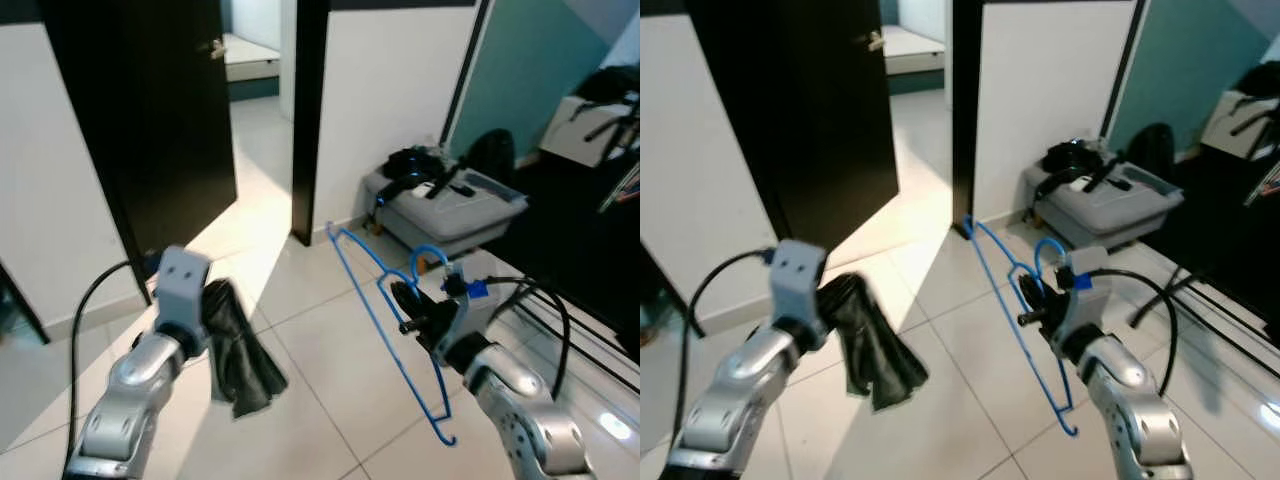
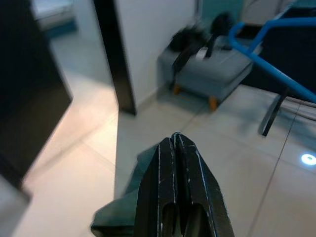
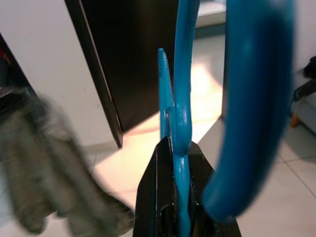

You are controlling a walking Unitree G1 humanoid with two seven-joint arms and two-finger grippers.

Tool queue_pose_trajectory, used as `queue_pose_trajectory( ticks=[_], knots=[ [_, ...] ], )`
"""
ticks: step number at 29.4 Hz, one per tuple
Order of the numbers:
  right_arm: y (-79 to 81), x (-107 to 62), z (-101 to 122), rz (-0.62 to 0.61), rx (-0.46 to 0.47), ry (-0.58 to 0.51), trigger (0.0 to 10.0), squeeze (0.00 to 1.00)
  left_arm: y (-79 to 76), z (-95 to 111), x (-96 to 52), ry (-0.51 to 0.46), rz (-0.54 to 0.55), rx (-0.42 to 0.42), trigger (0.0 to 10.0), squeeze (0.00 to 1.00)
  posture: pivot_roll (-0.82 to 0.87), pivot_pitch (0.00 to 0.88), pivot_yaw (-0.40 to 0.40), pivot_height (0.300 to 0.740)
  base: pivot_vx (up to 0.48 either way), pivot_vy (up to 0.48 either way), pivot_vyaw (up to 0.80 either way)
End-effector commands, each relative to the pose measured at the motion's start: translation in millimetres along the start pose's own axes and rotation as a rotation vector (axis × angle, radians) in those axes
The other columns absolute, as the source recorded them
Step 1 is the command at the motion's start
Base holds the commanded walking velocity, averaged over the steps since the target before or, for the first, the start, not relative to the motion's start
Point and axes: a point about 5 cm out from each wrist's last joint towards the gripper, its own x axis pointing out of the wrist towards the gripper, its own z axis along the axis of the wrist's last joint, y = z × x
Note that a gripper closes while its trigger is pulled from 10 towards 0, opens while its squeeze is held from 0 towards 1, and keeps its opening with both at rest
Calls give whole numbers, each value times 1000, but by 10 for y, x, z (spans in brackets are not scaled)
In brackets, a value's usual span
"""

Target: Hang hanger

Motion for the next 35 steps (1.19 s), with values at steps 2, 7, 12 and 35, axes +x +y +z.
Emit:
queue_pose_trajectory(
  ticks=[2,7,12,35],
  knots=[
    [7,-30,23,23,26,-6,10000,0,6,27,58,-19,15,6,10000,0,-66,0,-9,740,0,0,0],
    [148,-49,79,125,54,-19,10000,0,104,391,374,-142,35,67,10000,0,-96,0,10,740,0,0,-160],
    [186,-44,108,140,77,-36,10000,0,111,492,501,-157,31,117,10000,0,-111,0,23,740,0,0,-800],
    [284,-320,34,395,6,176,10000,0,-7,682,500,-292,-62,227,10000,0,-98,0,15,740,0,0,-70]
  ],
)
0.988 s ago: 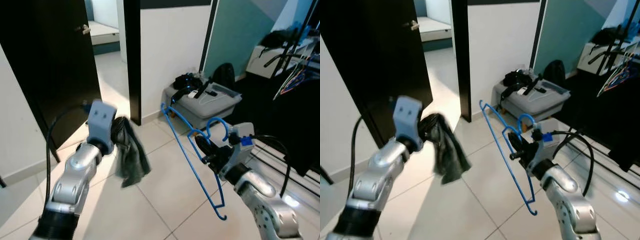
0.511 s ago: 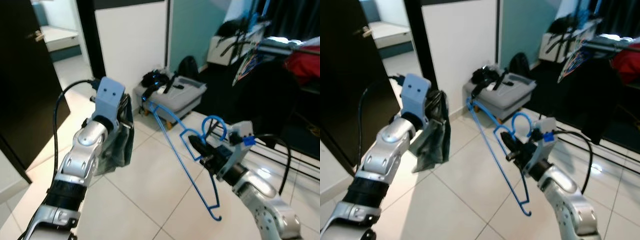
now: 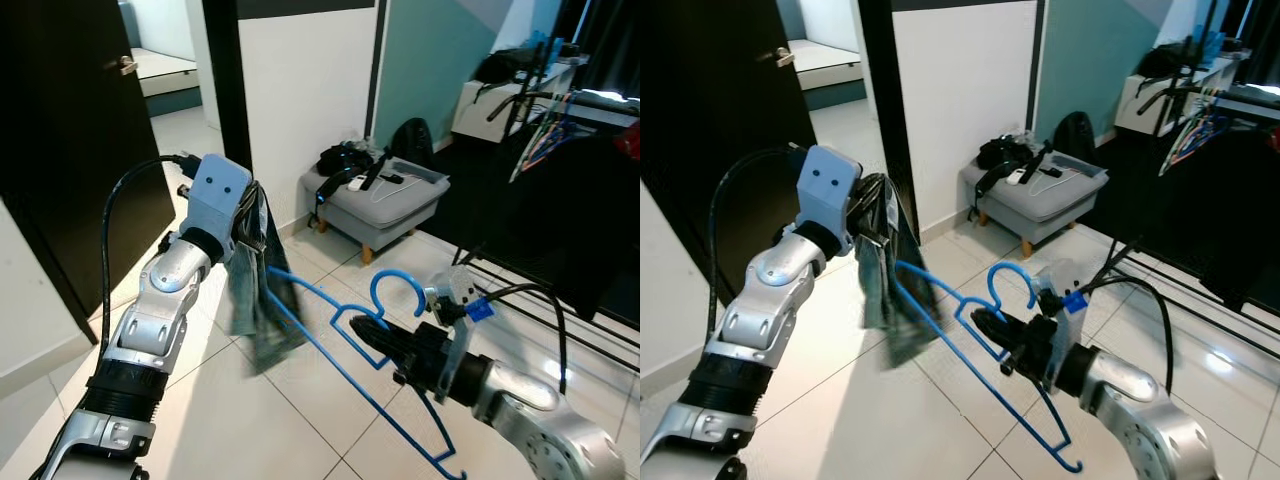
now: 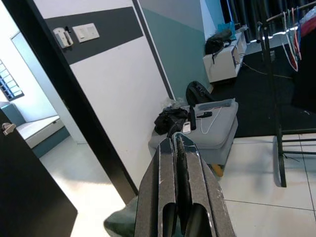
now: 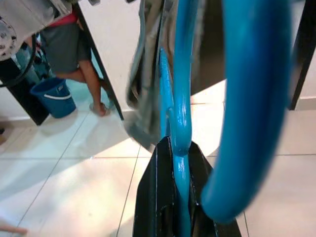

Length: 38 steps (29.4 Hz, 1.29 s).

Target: Hang hanger

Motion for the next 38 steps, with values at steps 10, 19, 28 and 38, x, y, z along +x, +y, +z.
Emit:
queue_pose_trajectory(
  ticks=[10,19,28,38],
  knots=[
    [-207,29,102,-173,-14,-16,10000,0,-196,360,28,-175,-118,-75,10000,0,-87,0,11,740,0,0,0],
    [-441,80,89,-343,-6,14,10000,0,-323,489,-11,-234,-177,-123,10000,0,-69,0,-3,740,0,0,0],
    [-774,-25,280,-608,114,-159,10000,0,-450,408,-103,-193,-271,-77,10000,0,-68,0,-4,740,0,0,0],
    [-974,-141,505,-725,322,-423,10000,0,-868,357,-362,-164,-576,-101,10000,0,-63,0,-8,740,0,0,0]
  ],
)
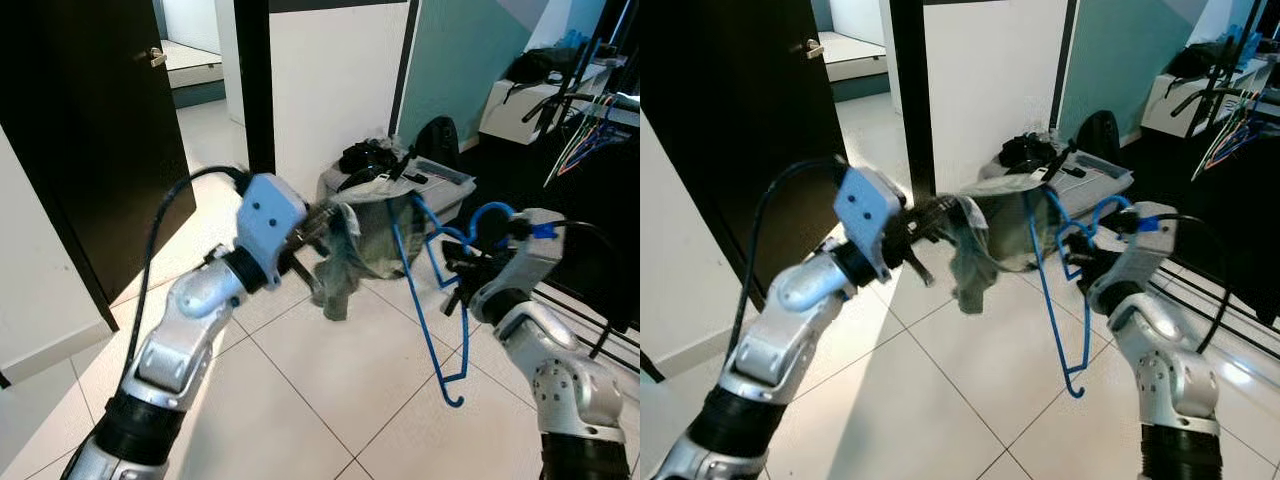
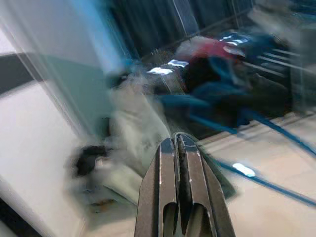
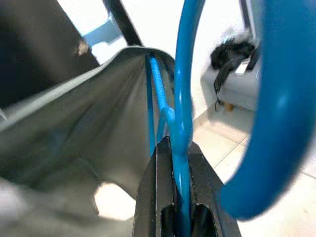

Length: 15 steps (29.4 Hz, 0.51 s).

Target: Hang hanger

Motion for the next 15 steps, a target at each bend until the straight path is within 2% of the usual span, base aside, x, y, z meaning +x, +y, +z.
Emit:
queue_pose_trajectory(
  ticks=[1,2,4,5,6,9,12,15],
  knots=[
    [-14,26,98,-14,88,-72,10000,0,-184,-15,2,10,-112,-18,10000,0,-60,0,-12,740,0,0,0],
    [-14,26,98,-14,88,-72,10000,0,-184,-15,2,10,-112,-18,10000,0,-60,0,-12,740,0,0,0],
    [-8,53,171,-22,148,-124,10000,0,-341,-38,9,17,-186,-27,10000,0,-58,0,-13,740,0,0,0],
    [-8,53,171,-22,148,-124,10000,0,-341,-38,9,17,-186,-27,10000,0,-58,0,-13,740,0,0,0],
    [22,83,256,-12,202,-177,10000,0,-507,-87,5,41,-265,-22,10000,0,-60,0,-12,740,0,0,0],
    [32,91,281,-9,217,-191,10000,0,-557,-104,0,50,-291,-19,10000,0,-60,0,-12,740,0,0,0],
    [97,125,316,18,259,-212,10000,0,-677,-188,-28,95,-344,-2,10000,0,-58,0,-11,740,0,0,0],
    [117,136,319,25,270,-214,10000,0,-695,-203,-33,103,-352,1,10000,0,-57,0,-12,740,0,0,0]
  ],
)
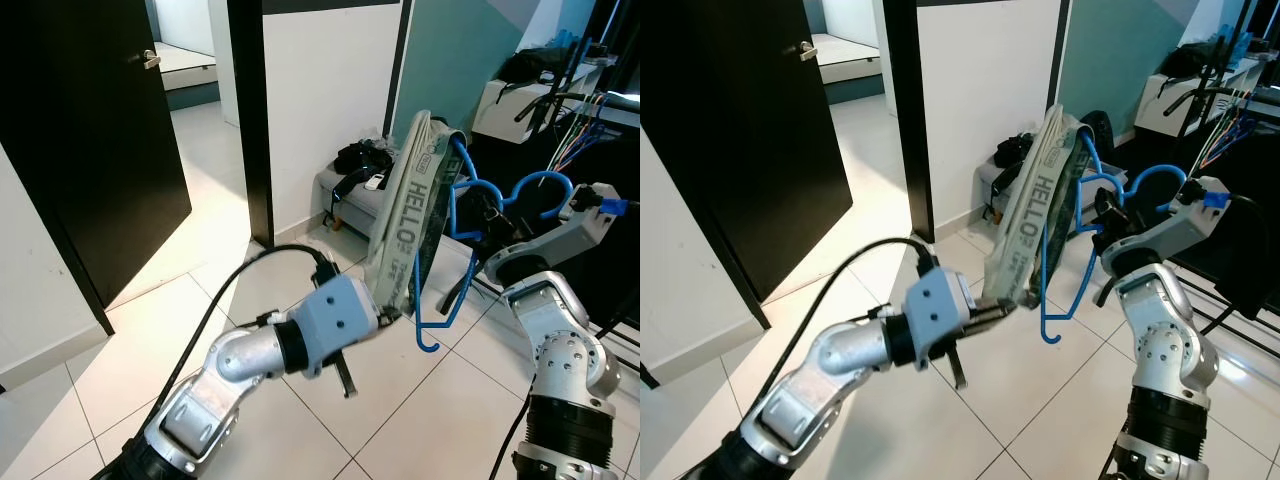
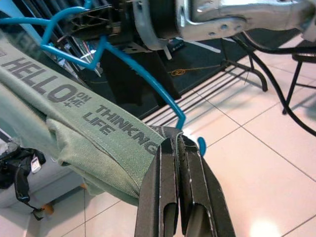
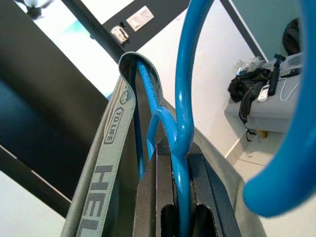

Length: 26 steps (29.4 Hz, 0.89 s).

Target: Hang hanger

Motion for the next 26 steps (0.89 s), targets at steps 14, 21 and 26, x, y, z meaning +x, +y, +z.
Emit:
queue_pose_trajectory(
  ticks=[14,21,26],
  knots=[
    [192,43,-9,87,-12,-25,10000,0,44,-196,-61,128,41,-12,10000,1000,-59,0,-10,740,0,0,0],
    [377,-9,-19,241,-44,-28,10000,0,277,-181,-198,133,157,-21,10000,1000,-52,0,-14,740,0,0,0],
    [454,-41,-30,316,-50,-25,10000,0,348,-178,-213,132,206,-9,10000,1000,-51,0,-16,740,0,0,0]
  ],
)
